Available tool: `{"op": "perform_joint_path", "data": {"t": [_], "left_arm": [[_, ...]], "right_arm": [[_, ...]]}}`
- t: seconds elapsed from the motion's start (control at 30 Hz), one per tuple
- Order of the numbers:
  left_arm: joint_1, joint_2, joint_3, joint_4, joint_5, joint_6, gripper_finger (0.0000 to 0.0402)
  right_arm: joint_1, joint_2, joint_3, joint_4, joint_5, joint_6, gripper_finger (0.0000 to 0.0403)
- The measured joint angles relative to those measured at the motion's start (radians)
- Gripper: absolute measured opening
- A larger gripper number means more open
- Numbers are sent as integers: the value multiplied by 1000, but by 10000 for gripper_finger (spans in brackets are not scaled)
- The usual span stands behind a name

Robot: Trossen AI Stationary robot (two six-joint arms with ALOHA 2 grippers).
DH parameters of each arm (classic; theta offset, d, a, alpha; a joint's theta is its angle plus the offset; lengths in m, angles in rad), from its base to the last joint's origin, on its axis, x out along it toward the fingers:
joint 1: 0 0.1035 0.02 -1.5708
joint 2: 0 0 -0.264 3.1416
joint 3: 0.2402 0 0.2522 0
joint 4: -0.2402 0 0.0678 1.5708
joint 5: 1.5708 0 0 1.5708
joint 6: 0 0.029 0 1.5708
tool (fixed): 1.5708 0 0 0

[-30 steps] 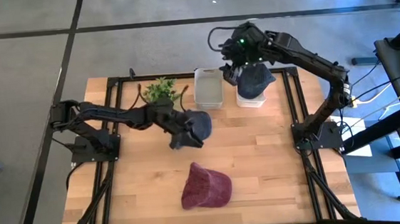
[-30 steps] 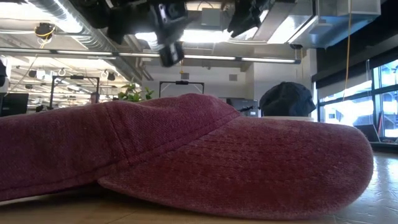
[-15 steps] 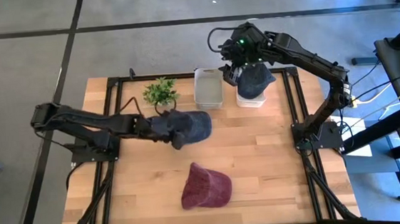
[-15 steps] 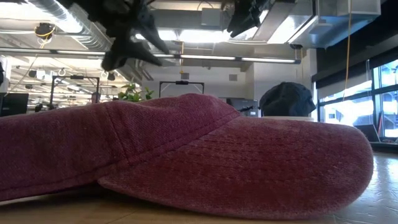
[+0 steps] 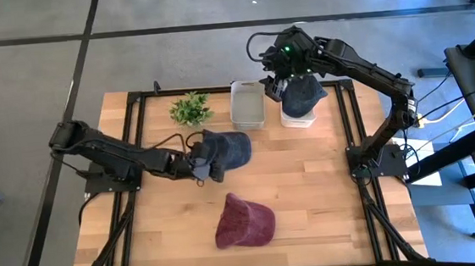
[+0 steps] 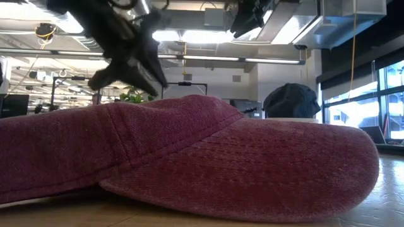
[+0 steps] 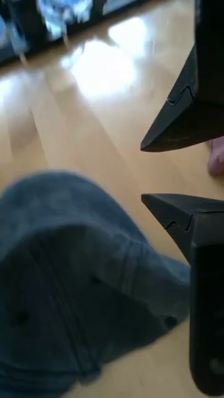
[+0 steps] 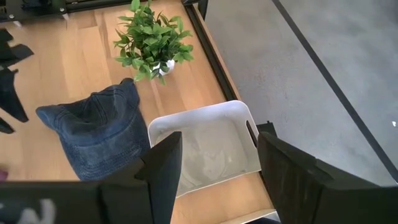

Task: Pick & Place hat
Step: Put the blue cap into the white bin

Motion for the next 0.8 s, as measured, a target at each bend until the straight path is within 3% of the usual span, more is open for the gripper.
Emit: {"op": "perform_joint_path", "data": {"t": [0.2,0.5,0.63,0.8], "left_arm": [[2,80,0,-52,-20,-68,114],[-7,78,1,-94,-173,-34,114],[-4,83,0,-187,-141,-54,114],[-14,117,1,-175,-132,-62,114]], "right_arm": [[0,0,0,0,0,-2,210],[0,0,0,0,0,-2,210],[0,0,0,0,0,-1,210],[0,0,0,1,0,0,210]]}}
